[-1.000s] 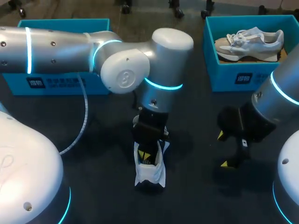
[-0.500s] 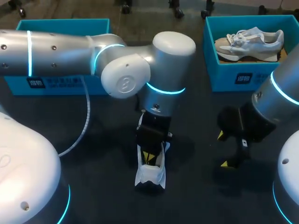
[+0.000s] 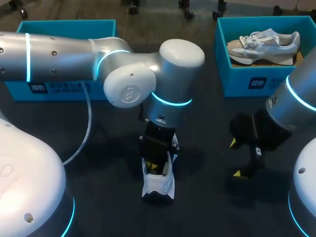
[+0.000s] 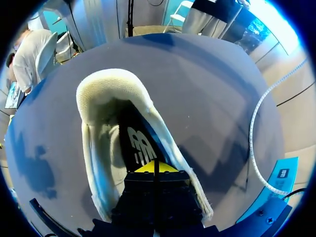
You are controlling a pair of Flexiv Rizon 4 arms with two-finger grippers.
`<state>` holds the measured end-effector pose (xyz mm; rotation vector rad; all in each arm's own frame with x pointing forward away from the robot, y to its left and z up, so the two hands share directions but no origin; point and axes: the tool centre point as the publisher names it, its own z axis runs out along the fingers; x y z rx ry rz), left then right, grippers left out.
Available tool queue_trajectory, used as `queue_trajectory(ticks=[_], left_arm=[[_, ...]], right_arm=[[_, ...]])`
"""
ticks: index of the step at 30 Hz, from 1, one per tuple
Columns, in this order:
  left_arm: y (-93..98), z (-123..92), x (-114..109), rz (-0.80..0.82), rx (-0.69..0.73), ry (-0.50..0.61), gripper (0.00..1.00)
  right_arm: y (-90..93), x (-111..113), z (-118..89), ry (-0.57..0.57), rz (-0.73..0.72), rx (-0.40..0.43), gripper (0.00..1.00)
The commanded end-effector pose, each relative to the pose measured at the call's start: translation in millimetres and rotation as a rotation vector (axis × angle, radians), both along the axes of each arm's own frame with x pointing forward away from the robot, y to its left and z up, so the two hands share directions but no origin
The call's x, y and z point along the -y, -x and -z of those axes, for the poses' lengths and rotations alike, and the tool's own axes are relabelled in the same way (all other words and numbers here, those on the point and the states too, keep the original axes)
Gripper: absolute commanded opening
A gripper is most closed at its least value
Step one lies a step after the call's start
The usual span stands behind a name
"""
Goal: Take the shoe out of the shoebox, open the shoe tongue, remove and reinsert the insole, then place the shoe into the shoebox
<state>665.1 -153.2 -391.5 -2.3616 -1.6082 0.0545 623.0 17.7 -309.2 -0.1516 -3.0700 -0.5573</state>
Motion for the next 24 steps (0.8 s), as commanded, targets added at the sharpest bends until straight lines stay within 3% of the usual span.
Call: queue_trajectory(ticks=[1, 10, 24], left_arm=[[-5.8, 0.2, 6.9, 0.009, -0.005, -0.001, 0.00], [-15.7, -24.6, 9.5, 0.019, 0.010, 0.040, 0.00], [-16.4, -26.1, 10.3, 0.035, 0.003, 0.029, 0.00]], right_arm=[[1.1, -0.5, 1.0, 0.002, 0.001, 0.002, 1.00], [1.1, -0.5, 1.0, 0.002, 0.001, 0.002, 1.00], [1.1, -0.5, 1.0, 0.002, 0.001, 0.002, 1.00]])
